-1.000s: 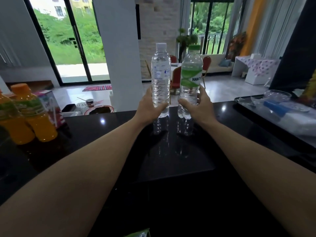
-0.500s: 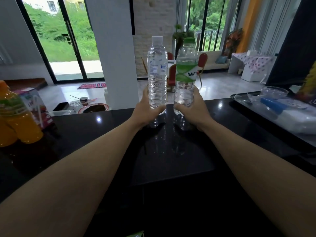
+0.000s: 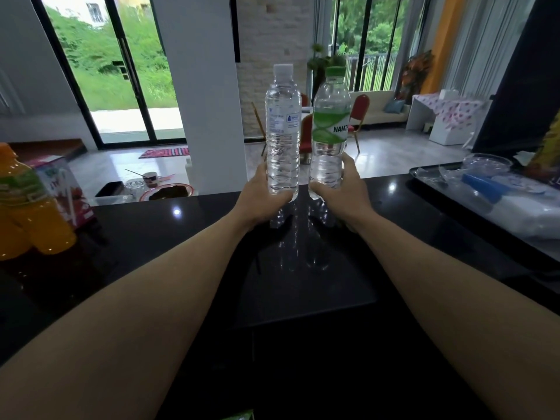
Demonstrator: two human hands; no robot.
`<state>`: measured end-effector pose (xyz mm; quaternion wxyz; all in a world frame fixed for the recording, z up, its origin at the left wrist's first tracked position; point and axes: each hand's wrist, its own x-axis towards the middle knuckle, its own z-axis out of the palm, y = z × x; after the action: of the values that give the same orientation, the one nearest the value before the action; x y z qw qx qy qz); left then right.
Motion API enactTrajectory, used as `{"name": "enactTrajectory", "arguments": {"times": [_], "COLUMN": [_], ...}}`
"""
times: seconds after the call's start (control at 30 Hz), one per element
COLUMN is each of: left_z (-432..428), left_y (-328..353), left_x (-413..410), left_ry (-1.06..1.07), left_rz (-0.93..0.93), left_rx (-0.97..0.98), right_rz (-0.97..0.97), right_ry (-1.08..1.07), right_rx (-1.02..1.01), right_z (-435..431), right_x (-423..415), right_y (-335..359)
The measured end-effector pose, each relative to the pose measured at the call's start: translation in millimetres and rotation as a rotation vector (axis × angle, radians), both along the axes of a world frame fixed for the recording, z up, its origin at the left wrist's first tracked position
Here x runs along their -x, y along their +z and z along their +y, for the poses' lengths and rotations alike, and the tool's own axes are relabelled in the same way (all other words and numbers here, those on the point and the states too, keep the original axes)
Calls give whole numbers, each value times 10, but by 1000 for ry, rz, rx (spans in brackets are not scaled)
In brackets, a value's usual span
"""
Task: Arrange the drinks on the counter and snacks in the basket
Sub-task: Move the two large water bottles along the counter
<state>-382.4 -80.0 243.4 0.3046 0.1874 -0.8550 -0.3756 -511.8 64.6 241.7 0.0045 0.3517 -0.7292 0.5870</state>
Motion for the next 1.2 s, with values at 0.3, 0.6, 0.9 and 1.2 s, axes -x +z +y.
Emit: {"name": "enactTrajectory", "arguments": {"times": [0.3, 0.6, 0.9, 1.2], "left_z": [-54, -37, -23, -39], "left_y": [-52, -48, -46, -46], "left_x": [43, 28, 49, 46], "left_ry": [-18, -60, -9, -31], "left_rz": [-33, -80, -71, -100], "left_rx": [-18, -6, 9, 18], "right_rz": [45, -19, -17, -36], "right_ry": [-3, -24, -184, -186], "right_rx": [3, -30, -75, -48], "right_z": [-14, -32, -56, -54], "right_x": [1, 57, 39, 15], "right_y": [12, -26, -3, 20]}}
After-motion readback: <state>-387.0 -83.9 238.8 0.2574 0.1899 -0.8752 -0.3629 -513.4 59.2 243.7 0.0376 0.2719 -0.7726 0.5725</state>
